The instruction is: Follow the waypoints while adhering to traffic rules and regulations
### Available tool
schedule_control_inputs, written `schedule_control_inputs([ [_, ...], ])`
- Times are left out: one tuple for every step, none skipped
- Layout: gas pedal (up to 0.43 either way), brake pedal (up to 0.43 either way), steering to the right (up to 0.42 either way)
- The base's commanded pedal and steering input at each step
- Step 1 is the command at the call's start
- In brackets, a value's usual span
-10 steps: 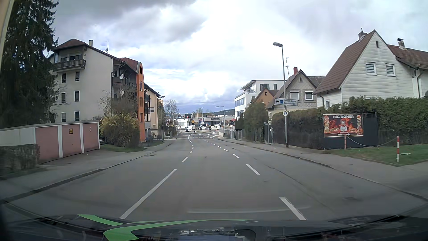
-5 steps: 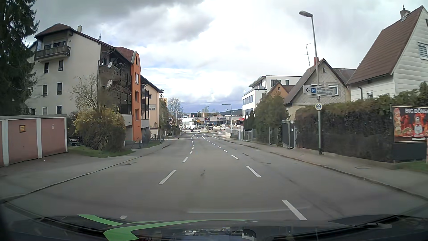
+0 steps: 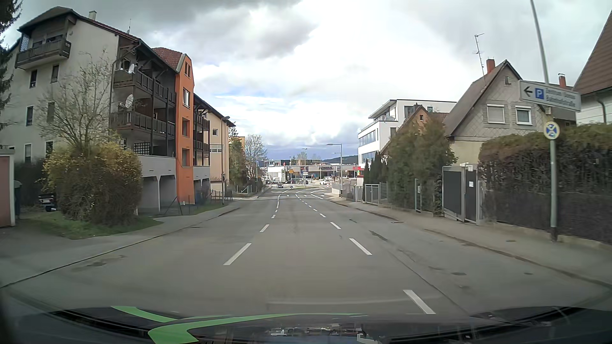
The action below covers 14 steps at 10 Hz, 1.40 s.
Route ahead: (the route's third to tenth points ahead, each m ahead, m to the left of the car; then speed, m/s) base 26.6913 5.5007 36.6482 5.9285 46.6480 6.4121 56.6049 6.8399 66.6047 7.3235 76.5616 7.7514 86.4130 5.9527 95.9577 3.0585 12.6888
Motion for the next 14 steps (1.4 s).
schedule_control_inputs([
  [0.000,0.000,-0.020],
  [0.000,0.000,-0.020],
  [0.000,0.000,-0.019],
  [0.000,0.000,-0.019],
  [0.000,0.000,-0.019],
  [0.000,0.000,-0.019],
  [0.000,0.006,-0.018],
  [0.000,0.006,-0.018],
  [0.000,0.000,-0.017],
  [0.000,0.006,-0.017],
  [0.000,0.024,-0.016],
  [0.000,0.049,-0.016],
  [0.000,0.104,-0.016],
  [0.000,0.140,-0.016],
])
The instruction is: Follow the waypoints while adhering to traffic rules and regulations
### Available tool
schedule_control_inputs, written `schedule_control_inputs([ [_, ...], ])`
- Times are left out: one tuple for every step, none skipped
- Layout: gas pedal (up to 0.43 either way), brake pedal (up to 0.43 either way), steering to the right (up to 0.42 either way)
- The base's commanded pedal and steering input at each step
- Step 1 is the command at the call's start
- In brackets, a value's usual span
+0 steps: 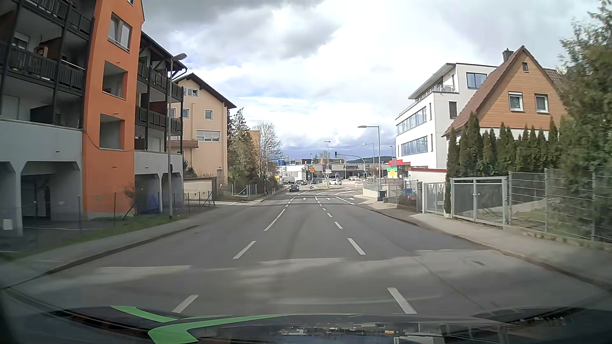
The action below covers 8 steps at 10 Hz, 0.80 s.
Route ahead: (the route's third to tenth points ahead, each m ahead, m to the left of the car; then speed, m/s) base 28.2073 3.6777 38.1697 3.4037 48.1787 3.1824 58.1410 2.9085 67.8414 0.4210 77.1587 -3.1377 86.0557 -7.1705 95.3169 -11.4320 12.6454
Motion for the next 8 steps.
schedule_control_inputs([
  [0.000,0.152,-0.016],
  [0.000,0.165,-0.015],
  [0.000,0.183,-0.015],
  [0.000,0.189,-0.012],
  [0.000,0.183,-0.009],
  [0.000,0.189,-0.007],
  [0.000,0.189,-0.007],
  [0.000,0.189,-0.007],
])
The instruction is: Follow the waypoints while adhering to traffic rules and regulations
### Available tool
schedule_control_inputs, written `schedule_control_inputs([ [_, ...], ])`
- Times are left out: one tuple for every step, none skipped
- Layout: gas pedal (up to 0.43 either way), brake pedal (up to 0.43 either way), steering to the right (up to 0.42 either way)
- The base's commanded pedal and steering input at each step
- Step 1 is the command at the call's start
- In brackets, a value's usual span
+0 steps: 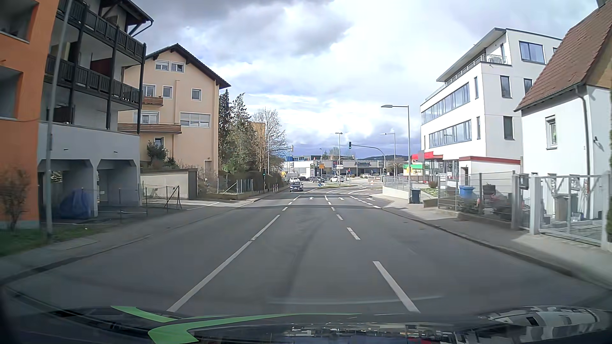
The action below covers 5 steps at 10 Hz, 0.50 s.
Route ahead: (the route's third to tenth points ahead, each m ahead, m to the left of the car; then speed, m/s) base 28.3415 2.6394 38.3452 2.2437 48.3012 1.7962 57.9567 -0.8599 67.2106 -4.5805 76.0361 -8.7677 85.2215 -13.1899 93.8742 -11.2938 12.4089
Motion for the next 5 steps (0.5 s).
schedule_control_inputs([
  [0.000,0.195,-0.007],
  [0.000,0.195,-0.007],
  [0.000,0.195,-0.007],
  [0.000,0.201,-0.007],
  [0.000,0.207,-0.006],
])
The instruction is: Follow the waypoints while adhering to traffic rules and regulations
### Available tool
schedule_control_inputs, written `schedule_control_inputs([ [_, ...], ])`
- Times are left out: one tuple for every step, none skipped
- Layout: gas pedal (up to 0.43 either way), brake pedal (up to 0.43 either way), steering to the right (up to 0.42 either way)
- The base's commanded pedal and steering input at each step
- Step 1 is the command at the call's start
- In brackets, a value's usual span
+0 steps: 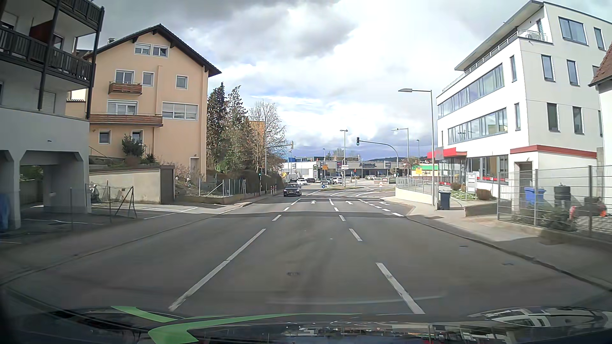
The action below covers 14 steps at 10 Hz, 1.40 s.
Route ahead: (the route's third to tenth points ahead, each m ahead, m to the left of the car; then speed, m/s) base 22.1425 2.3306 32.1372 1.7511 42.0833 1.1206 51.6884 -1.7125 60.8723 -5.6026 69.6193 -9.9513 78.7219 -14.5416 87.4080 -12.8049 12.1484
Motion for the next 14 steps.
schedule_control_inputs([
  [0.000,0.207,-0.006],
  [0.000,0.213,-0.005],
  [0.000,0.213,-0.004],
  [0.000,0.213,-0.003],
  [0.000,0.220,-0.003],
  [0.000,0.220,-0.003],
  [0.000,0.220,-0.003],
  [0.000,0.213,-0.003],
  [0.000,0.213,-0.003],
  [0.000,0.220,-0.003],
  [0.000,0.226,-0.002],
  [0.000,0.226,-0.002],
  [0.000,0.226,-0.001],
  [0.000,0.232,0.000],
])
